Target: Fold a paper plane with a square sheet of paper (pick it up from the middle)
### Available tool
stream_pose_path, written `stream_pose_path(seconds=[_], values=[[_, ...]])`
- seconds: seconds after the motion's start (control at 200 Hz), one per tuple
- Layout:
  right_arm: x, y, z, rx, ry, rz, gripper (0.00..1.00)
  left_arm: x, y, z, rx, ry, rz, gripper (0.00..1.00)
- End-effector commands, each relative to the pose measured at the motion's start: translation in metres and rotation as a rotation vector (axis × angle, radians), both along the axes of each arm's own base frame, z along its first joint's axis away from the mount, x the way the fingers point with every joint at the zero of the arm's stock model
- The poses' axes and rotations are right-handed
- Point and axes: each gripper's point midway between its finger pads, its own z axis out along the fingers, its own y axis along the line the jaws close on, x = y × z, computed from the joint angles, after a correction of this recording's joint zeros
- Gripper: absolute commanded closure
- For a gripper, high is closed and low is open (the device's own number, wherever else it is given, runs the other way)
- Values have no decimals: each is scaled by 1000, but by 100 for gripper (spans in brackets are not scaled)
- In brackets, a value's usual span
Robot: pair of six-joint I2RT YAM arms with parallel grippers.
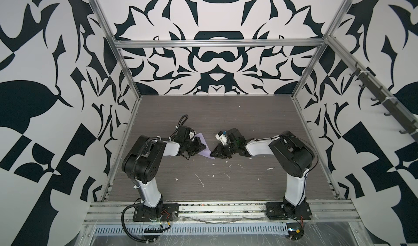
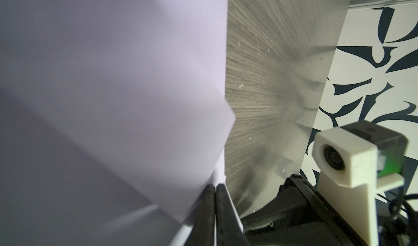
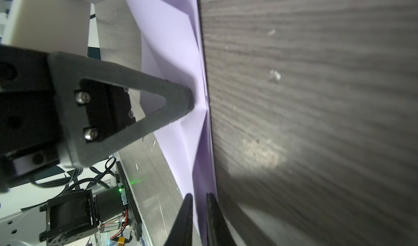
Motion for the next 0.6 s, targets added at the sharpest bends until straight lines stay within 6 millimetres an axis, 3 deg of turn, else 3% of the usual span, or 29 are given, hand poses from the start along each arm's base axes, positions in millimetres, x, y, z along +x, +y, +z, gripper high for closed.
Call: stream_pose_path(seconds=[0.0,0.22,0.595], values=[[3,3,22,4,-43,13,82,-10,4,-17,32,41,-8,92],[4,2,17,-18,-28,12,88,-10,4,-16,31,38,-5,92],[-8,-14,-22,-147,13,39,93,-10,5,-15,36,37,0,89]])
